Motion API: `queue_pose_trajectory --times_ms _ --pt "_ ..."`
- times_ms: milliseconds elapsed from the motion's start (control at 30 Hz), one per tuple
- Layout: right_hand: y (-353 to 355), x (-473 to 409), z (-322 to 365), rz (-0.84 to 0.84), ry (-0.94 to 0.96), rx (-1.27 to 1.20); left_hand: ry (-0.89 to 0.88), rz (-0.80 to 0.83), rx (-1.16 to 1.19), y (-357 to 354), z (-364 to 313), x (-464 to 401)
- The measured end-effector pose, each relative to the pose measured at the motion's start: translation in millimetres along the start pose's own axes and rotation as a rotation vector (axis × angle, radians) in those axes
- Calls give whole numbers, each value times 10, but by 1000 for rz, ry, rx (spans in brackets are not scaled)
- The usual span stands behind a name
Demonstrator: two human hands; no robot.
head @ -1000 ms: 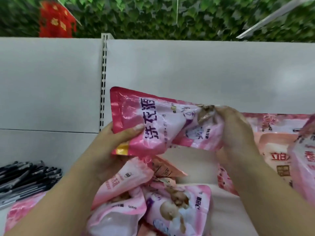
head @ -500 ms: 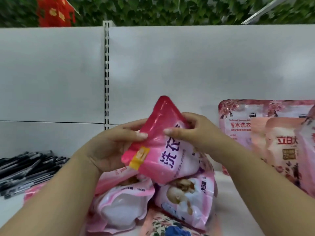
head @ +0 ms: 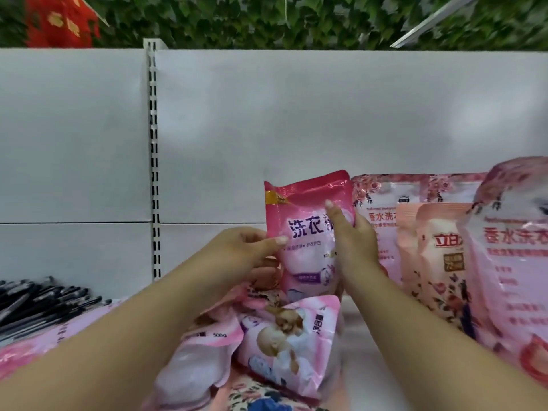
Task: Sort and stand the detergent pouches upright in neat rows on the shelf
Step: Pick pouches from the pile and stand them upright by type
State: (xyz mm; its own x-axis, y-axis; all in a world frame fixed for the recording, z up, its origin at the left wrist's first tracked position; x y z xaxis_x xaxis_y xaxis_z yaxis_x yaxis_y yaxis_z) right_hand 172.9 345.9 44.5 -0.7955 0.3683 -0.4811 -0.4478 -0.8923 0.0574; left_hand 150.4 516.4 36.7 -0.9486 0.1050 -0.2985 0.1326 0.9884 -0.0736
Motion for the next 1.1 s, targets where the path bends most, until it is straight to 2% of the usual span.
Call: queue_pose_trajectory --times_ms 67,133,267,367,467,533,667,767,900,967,1100 --pt "46 -35 3 -4 -23 -104 -39 -17 -152 -14 -136 -132" --pt "164 -63 5 -90 -43 -185 -93 -33 -184 -30 -276 -250" --pt "276 -113 142 -209 142 -103 -131 -54 -162 -16 -330 -453" --pt "156 -203 5 -116 120 -14 -126 -30 -351 -2 -245 -553" --pt "35 -231 -193 -16 26 98 -207 -65 -647 36 -275 -587" --pt "-46 -257 -340 62 -74 82 -230 -101 -752 114 -251 -608" --pt "-153 -235 -512 109 -241 -9 17 -31 -930 273 66 -623" --pt "-116 -250 -541 10 -202 -75 79 34 -986 245 146 -606" --pt "28 -204 -382 -165 -37 12 -112 -19 -1204 191 22 -639" --pt "86 -206 -321 -226 10 39 -221 -99 -1157 214 -102 -617" --pt "89 -224 -373 -247 -55 -67 -394 -338 -797 435 -358 -563"
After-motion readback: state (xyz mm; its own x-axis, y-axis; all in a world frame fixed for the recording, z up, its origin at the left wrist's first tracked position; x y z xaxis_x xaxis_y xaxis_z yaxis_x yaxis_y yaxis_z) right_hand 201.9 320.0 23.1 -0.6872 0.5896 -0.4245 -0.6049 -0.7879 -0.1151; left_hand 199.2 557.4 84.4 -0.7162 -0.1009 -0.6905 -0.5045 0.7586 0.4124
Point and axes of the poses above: each hand's wrist, its own x-axis away from the middle knuckle, its own y-axis out of the back of the hand, z = x × y, the point moved 8 cm from there along -x, towards the middle knuckle, and after that the axes turned 15 degrees about x, right-handed, at the moved point
